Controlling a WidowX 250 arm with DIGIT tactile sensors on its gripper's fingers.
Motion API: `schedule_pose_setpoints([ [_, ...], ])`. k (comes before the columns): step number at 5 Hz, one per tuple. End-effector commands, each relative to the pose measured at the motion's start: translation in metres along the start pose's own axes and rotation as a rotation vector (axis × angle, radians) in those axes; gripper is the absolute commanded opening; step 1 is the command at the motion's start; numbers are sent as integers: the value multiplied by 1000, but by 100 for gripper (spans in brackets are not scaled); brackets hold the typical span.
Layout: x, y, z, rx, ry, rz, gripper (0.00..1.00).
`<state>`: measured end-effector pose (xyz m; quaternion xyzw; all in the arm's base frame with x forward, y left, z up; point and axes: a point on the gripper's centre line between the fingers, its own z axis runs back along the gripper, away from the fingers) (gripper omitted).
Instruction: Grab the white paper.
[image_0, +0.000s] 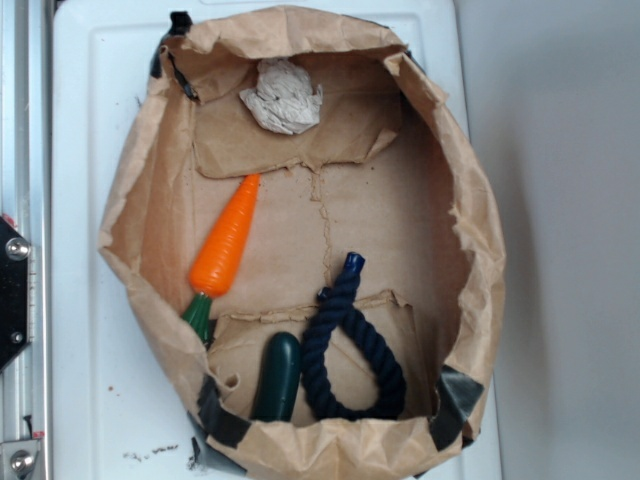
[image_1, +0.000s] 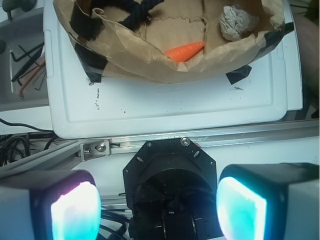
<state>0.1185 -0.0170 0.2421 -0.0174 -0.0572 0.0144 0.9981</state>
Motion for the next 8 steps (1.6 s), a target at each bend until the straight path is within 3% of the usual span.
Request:
schedule_pose_setpoints([
  [1,0,0,0,0,0,0,100],
  [2,21,5,-11,34,-9,30,100],
  [3,49,16,-21,48,-146,145,100],
  [4,76,30,-33,58,-209,265,100],
  [5,99,46,-41,66,-233,373,100],
  [6,122,70,-55,67,-198,570,100],
  [7,126,91,-73,25,-152,684,100],
  [8,134,96,-85,-23,-183,794,100],
])
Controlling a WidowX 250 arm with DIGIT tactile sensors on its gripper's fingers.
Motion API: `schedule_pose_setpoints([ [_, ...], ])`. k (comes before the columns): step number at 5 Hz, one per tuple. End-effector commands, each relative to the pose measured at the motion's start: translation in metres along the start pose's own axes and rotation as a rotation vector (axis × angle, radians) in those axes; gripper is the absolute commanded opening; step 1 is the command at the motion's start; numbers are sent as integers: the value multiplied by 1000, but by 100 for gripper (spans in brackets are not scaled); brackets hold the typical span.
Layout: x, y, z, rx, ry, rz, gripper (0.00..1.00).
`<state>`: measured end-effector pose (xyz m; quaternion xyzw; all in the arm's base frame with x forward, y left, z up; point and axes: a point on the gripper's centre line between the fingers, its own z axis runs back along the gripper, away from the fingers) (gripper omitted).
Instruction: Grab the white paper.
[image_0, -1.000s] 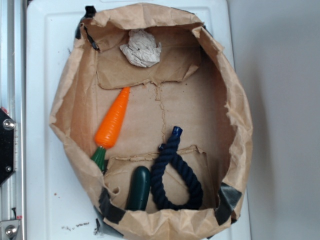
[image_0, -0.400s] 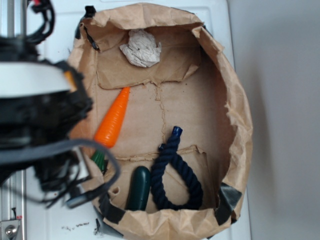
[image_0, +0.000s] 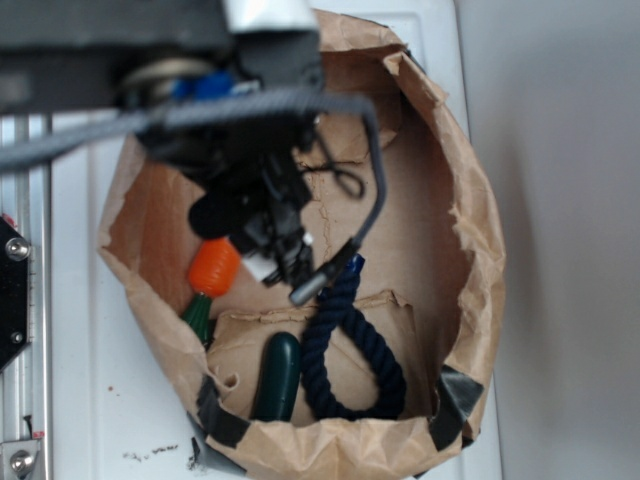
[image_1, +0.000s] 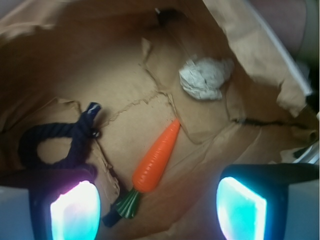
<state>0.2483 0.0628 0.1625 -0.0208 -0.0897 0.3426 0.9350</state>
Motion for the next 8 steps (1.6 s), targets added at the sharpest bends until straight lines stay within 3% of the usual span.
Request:
schedule_pose_setpoints([
  [1,26,-2,-6,-95,-141,187,100],
  [6,26,-2,-6,-95,-141,187,100],
  [8,25,5,-43,55,-214,435,100],
])
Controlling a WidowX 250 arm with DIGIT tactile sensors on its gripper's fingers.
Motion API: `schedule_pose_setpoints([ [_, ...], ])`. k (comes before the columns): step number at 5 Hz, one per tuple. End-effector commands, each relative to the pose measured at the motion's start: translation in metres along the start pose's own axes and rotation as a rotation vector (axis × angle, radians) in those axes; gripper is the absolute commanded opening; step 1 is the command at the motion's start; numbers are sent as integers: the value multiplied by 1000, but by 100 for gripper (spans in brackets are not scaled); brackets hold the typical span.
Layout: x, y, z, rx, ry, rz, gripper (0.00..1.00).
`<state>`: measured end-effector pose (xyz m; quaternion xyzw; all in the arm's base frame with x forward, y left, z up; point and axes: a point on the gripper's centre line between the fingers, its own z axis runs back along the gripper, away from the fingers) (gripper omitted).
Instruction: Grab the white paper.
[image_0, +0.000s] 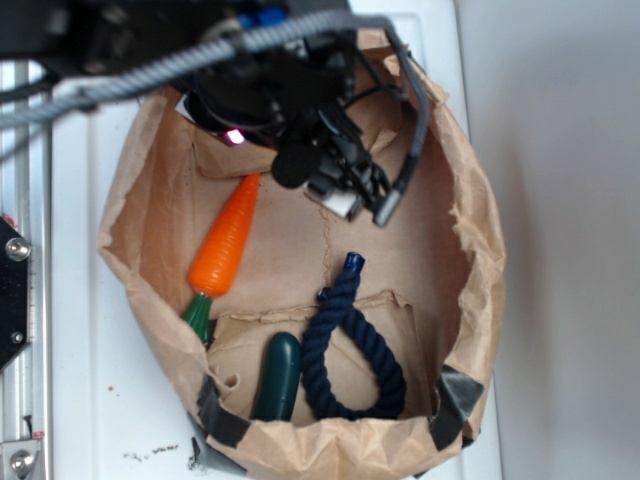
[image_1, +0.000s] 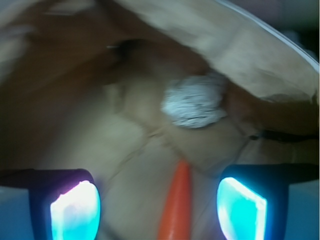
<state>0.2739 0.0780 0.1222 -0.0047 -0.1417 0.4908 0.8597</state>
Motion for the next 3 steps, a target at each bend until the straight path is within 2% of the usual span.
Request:
schedule_pose_setpoints([
  [1,-3,6,-12,32,-158,159,100],
  [2,-2,0,-25,31,-218,203,100],
  [3,1,-11,-36,45,-219,223,100],
])
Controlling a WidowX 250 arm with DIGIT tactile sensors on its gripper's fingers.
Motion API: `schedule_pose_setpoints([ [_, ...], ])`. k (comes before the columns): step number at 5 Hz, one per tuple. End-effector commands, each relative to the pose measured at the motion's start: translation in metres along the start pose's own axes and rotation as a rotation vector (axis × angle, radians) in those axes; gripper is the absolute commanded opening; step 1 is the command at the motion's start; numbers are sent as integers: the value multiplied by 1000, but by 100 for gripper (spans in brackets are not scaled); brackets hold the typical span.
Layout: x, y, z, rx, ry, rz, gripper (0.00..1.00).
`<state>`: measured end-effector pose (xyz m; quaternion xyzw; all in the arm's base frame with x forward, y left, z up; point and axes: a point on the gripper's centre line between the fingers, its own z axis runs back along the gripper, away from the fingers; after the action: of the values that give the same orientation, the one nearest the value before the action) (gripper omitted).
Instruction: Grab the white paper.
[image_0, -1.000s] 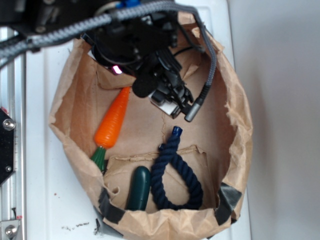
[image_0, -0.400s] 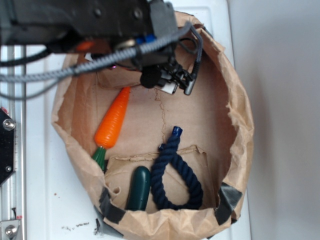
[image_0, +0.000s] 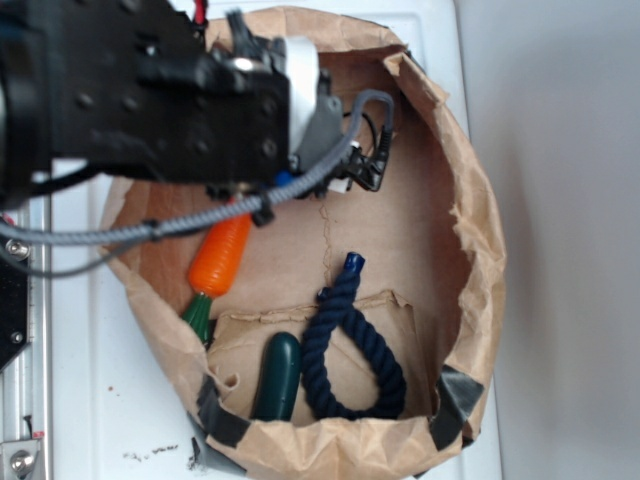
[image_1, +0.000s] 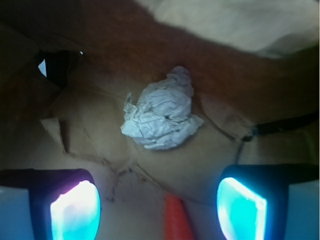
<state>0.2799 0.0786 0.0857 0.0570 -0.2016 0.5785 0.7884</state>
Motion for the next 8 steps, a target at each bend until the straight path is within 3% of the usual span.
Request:
schedule_pose_setpoints([
  [1,7,-16,-8,-1,-64,48,100],
  [2,8,-13,-17,22,-105,65,100],
  [3,6,-3,-25,98,-130,36,100],
  [5,15,3,-31,101,-136,82,100],
  [8,29,0,-45,262,-200,198,100],
])
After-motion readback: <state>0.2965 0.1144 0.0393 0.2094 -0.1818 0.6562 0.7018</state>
